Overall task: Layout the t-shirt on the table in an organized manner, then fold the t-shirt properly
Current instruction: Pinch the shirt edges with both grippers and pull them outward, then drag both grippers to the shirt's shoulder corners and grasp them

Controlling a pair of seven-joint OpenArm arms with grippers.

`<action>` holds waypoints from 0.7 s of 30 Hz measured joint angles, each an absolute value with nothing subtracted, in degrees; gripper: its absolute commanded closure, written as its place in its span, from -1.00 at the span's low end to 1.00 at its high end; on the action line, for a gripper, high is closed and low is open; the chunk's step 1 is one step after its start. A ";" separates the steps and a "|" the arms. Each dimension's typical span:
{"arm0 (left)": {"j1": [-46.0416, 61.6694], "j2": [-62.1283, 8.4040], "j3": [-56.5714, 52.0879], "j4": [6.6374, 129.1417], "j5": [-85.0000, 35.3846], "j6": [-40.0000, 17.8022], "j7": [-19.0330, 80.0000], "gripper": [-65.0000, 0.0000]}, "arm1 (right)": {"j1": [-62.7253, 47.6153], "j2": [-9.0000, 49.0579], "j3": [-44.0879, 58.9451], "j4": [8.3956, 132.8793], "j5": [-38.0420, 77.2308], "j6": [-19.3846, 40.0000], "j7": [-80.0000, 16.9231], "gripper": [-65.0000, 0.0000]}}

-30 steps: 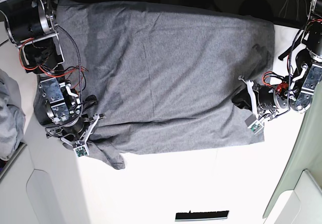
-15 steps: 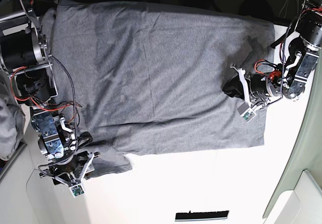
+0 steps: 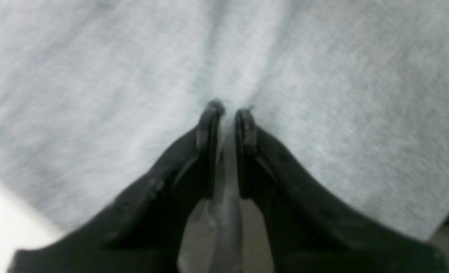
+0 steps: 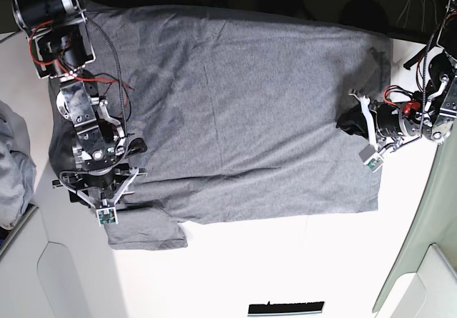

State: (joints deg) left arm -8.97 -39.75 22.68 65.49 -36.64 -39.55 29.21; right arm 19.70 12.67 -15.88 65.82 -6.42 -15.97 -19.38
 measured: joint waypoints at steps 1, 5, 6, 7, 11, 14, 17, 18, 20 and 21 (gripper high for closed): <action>-8.19 -39.97 21.04 66.61 -37.50 -39.42 30.04 0.63 | 17.74 12.71 -15.88 70.02 -5.82 -15.18 -20.78 0.23; -3.16 -39.72 13.65 71.24 -41.45 -39.79 32.77 0.63 | 10.22 13.54 -15.88 83.61 -6.46 -10.09 -27.73 1.00; -1.80 -39.66 11.88 71.99 -41.87 -39.70 33.26 0.63 | 8.75 13.67 -15.84 85.84 -6.98 -8.47 -29.39 1.00; -0.56 -39.66 10.15 72.58 -42.19 -39.70 33.54 0.63 | 7.31 13.65 -15.84 87.88 -7.55 -7.03 -30.96 1.00; 3.03 -39.88 4.36 74.00 -44.66 -39.51 35.44 0.63 | 3.51 13.34 -15.86 91.57 -8.21 -0.54 -36.62 1.00; 5.76 -39.83 2.68 74.08 -46.61 -39.51 36.62 0.63 | 0.01 14.57 -15.88 91.55 -8.01 2.26 -37.95 1.00; 8.45 -39.79 2.59 74.08 -48.21 -39.53 36.80 0.64 | -3.44 16.99 -15.88 91.48 -6.42 2.68 -37.74 1.00; 8.93 -39.62 2.55 74.08 -48.05 -39.51 36.86 0.64 | -4.05 17.52 -15.88 91.48 -5.37 3.33 -37.74 1.00; 9.85 -38.74 2.50 74.08 -47.44 -39.48 36.62 0.76 | -4.93 18.48 -15.86 91.48 -3.22 4.12 -37.21 1.00; 10.09 -38.17 2.50 74.08 -46.48 -39.48 36.51 0.85 | -5.19 18.74 -15.86 91.48 -2.81 4.75 -36.80 1.00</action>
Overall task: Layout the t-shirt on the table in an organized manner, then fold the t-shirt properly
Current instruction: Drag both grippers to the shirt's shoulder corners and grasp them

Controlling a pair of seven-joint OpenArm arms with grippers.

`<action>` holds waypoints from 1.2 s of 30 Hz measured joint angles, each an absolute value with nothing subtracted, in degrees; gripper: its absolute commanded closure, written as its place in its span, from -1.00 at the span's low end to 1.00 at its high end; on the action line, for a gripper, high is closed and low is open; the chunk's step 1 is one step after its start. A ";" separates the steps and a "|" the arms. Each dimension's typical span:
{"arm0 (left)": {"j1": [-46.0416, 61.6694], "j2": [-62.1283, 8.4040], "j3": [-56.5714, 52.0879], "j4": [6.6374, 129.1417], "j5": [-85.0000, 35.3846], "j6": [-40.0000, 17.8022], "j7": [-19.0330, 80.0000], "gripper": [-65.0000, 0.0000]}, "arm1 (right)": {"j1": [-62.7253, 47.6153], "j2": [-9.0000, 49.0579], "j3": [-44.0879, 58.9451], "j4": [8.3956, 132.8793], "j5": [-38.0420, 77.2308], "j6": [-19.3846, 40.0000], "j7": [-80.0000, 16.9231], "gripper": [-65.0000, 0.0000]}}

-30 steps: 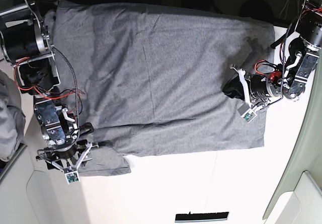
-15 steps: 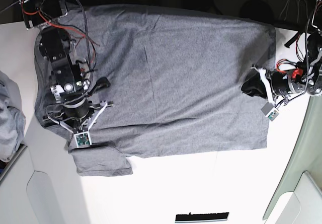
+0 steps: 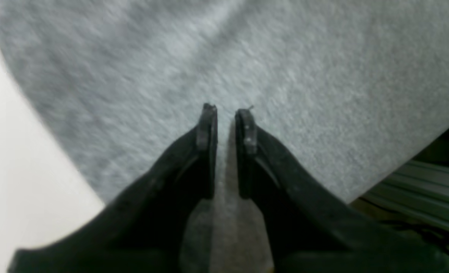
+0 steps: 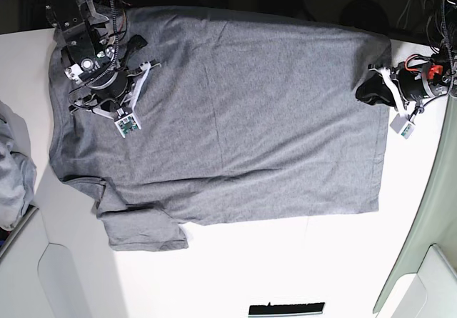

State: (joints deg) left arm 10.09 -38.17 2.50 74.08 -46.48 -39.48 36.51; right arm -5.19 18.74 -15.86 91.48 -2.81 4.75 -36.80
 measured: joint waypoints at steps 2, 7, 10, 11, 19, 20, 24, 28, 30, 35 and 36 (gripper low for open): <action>10.31 -36.77 2.50 73.97 -43.33 -39.48 35.97 0.95 | -5.41 18.72 -15.86 90.32 -2.26 6.61 -36.47 1.00; 9.13 -33.43 2.28 71.96 -36.36 -37.95 30.00 0.97 | -2.33 18.70 -15.73 82.43 0.75 8.49 -27.94 1.00; 5.50 -31.97 2.22 68.05 -35.24 -36.88 28.88 0.97 | 2.61 18.26 -15.66 76.16 2.50 9.28 -26.44 1.00; 3.66 -31.42 2.13 66.30 -34.59 -36.97 28.58 0.97 | 4.12 18.22 -15.66 74.39 3.01 9.39 -26.06 1.00; -11.97 -28.73 2.44 50.19 -31.77 -36.47 27.59 0.97 | 15.53 17.56 -15.73 63.72 5.19 11.70 -25.85 1.00; -13.17 -28.73 2.55 49.25 -31.57 -36.58 27.70 0.97 | 16.75 17.21 -15.73 62.78 5.30 12.14 -26.50 1.00; -15.77 -29.63 2.57 48.95 -33.87 -39.20 32.23 0.95 | 19.66 15.46 -15.81 62.26 4.58 12.03 -28.77 1.00; -14.76 -32.25 2.68 53.43 -45.69 -39.42 38.98 0.66 | 19.03 15.20 -14.28 67.37 5.23 10.15 -30.63 1.00; -13.34 -34.46 2.79 56.71 -50.33 -39.51 40.29 0.56 | 18.26 15.38 -11.55 71.75 4.89 8.78 -32.16 1.00; -6.35 -41.87 2.61 66.17 -54.89 -39.48 42.11 0.55 | 12.45 15.77 -3.62 84.23 6.87 7.81 -37.78 1.00; -4.69 -42.87 2.63 68.16 -55.51 -39.46 42.87 0.55 | 10.59 16.12 -2.42 86.50 7.92 7.94 -38.41 1.00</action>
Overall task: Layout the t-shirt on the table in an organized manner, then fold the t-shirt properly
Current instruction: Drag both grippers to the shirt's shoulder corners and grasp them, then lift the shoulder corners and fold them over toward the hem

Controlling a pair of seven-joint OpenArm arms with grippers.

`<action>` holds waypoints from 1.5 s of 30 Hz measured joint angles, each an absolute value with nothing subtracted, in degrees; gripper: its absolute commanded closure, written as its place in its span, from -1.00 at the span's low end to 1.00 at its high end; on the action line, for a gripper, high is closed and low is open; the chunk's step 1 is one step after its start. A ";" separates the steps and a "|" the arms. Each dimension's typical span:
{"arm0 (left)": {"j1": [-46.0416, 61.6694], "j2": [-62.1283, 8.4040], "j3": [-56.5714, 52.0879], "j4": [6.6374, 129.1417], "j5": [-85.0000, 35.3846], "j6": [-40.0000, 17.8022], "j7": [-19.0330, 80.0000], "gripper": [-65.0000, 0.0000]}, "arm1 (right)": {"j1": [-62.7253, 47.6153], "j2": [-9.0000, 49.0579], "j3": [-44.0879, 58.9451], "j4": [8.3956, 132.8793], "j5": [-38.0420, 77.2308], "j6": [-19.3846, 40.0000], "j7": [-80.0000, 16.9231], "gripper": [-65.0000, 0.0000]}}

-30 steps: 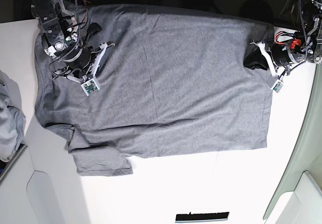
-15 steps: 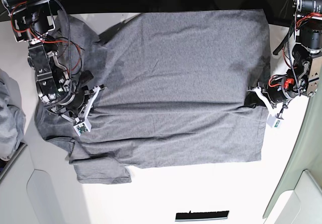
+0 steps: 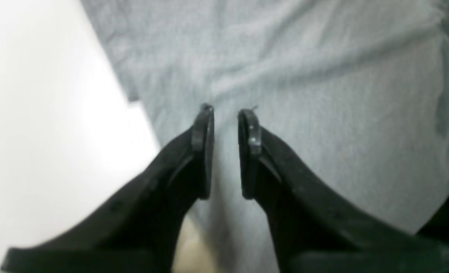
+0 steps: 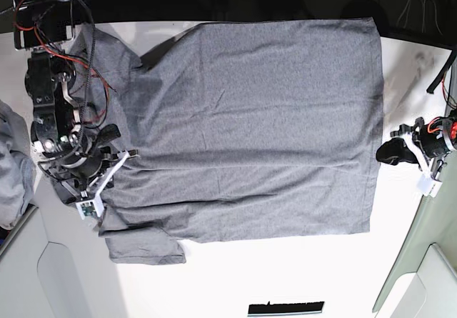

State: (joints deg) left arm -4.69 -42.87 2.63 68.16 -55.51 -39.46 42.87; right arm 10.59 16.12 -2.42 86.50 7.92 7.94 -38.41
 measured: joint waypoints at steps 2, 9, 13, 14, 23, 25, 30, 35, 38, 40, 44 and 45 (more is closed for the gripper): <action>-1.32 -44.01 2.68 71.88 -57.76 -39.48 44.18 0.55 | 6.61 16.97 0.21 90.52 8.56 7.90 -39.20 1.00; 12.93 -44.21 -4.49 80.58 -60.18 -39.48 45.12 0.53 | -10.33 20.21 12.43 104.29 11.31 8.16 -43.62 0.62; 18.20 -43.35 -10.02 84.18 -62.24 -39.48 46.28 0.22 | -17.23 20.95 20.71 105.51 17.12 10.83 -43.57 0.23; 19.44 -43.20 -11.03 84.79 -63.05 -39.51 46.68 0.15 | -18.65 21.10 22.50 105.41 18.26 11.81 -43.55 0.15; 27.33 -38.37 -18.61 85.23 -63.37 -39.48 47.46 0.07 | -25.34 20.91 27.88 96.75 29.63 20.88 -42.96 0.06; 28.47 -37.12 -20.01 85.27 -63.59 -39.51 47.16 0.04 | -24.99 20.93 27.86 92.68 31.70 22.72 -41.71 0.06; 31.59 -35.70 -20.95 85.21 -62.52 -39.48 47.53 -0.16 | -22.39 20.97 27.97 84.73 35.05 24.49 -40.75 0.06; 31.42 -34.22 -21.04 85.21 -58.98 -39.48 46.48 -0.16 | -19.99 20.95 27.68 82.21 37.69 26.92 -40.99 0.06; 31.42 -32.12 -20.97 84.01 -55.31 -39.51 44.60 -0.16 | -19.99 20.91 27.24 82.15 41.15 28.14 -42.37 0.06; 31.59 -31.38 -20.97 83.13 -53.39 -39.48 44.58 -0.16 | -19.97 20.93 26.70 82.15 42.78 28.32 -43.55 0.06; 31.53 -30.96 -20.97 82.13 -53.25 -39.48 44.25 -0.16 | -19.68 20.95 25.63 82.15 43.03 29.19 -44.01 0.06; 31.44 -30.98 -20.97 82.08 -53.19 -39.48 43.62 -0.16 | -19.68 20.91 25.56 82.15 43.57 29.21 -44.34 0.06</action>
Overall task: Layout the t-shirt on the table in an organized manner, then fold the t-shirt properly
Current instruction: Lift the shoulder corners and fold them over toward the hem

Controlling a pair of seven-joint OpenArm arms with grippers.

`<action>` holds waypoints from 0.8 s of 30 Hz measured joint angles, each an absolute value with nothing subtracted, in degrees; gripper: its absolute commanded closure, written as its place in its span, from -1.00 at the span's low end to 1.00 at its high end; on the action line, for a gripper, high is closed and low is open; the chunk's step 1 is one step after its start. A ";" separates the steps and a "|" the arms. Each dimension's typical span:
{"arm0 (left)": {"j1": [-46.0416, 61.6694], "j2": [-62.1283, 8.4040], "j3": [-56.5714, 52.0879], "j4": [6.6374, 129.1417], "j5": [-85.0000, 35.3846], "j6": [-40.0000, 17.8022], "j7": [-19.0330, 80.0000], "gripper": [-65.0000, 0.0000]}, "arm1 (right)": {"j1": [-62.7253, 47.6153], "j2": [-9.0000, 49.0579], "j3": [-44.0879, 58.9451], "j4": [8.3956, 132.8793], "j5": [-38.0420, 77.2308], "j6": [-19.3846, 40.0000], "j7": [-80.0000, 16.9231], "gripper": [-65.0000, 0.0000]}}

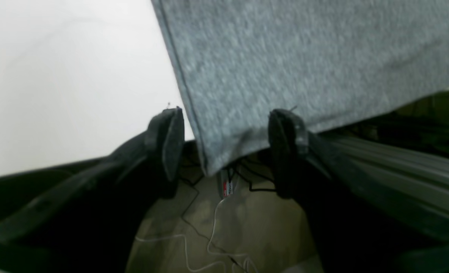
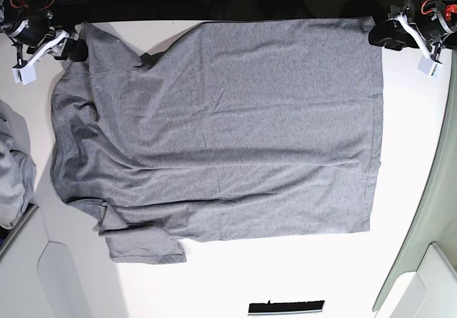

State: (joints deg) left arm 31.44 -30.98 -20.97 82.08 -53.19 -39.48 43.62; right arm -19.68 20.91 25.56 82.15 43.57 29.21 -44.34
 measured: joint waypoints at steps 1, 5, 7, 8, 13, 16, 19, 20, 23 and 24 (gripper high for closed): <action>31.44 -31.00 -20.97 82.04 -53.04 -39.48 43.18 -0.16 | -19.68 20.91 25.52 82.15 43.90 29.39 -44.49 0.06; 31.55 -31.09 -19.35 81.93 -47.68 -39.48 38.92 -0.16 | -19.66 20.93 25.52 82.15 45.06 29.43 -44.91 0.06; 31.55 -31.09 -18.11 81.95 -46.54 -39.51 36.73 -0.16 | -19.66 20.93 25.52 82.15 45.06 29.43 -45.10 0.06; 31.44 -31.11 -17.52 81.95 -45.65 -39.51 35.66 -0.16 | -19.66 20.93 25.52 82.15 45.04 29.43 -45.30 0.06; 30.13 -31.14 -15.46 82.02 -43.11 -39.57 34.41 -0.16 | -19.66 20.93 25.52 82.15 45.25 29.63 -45.76 0.06; 30.00 -31.14 -15.31 82.00 -43.16 -39.75 34.68 -0.16 | -19.66 20.93 25.52 82.15 45.28 29.65 -45.93 0.06; 30.00 -31.38 -14.41 82.02 -43.16 -39.90 35.09 -0.16 | -19.66 20.93 25.52 82.15 45.91 29.67 -46.04 0.06; 30.02 -31.44 -13.80 82.02 -43.18 -39.94 35.09 -0.16 | -19.66 20.93 25.52 82.15 46.13 29.67 -46.26 0.06; 29.98 -31.46 -12.14 82.13 -43.57 -39.94 34.74 -0.07 | -19.66 20.93 25.52 82.11 46.28 29.69 -46.46 0.27; 29.95 -31.46 -11.57 82.17 -43.59 -39.94 34.39 0.08 | -19.66 20.93 25.52 82.11 46.28 29.78 -46.70 0.41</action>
State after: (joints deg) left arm 29.95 -31.46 -11.57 82.17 -43.59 -39.94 34.39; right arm -19.66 20.93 25.52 82.11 46.28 29.78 -46.70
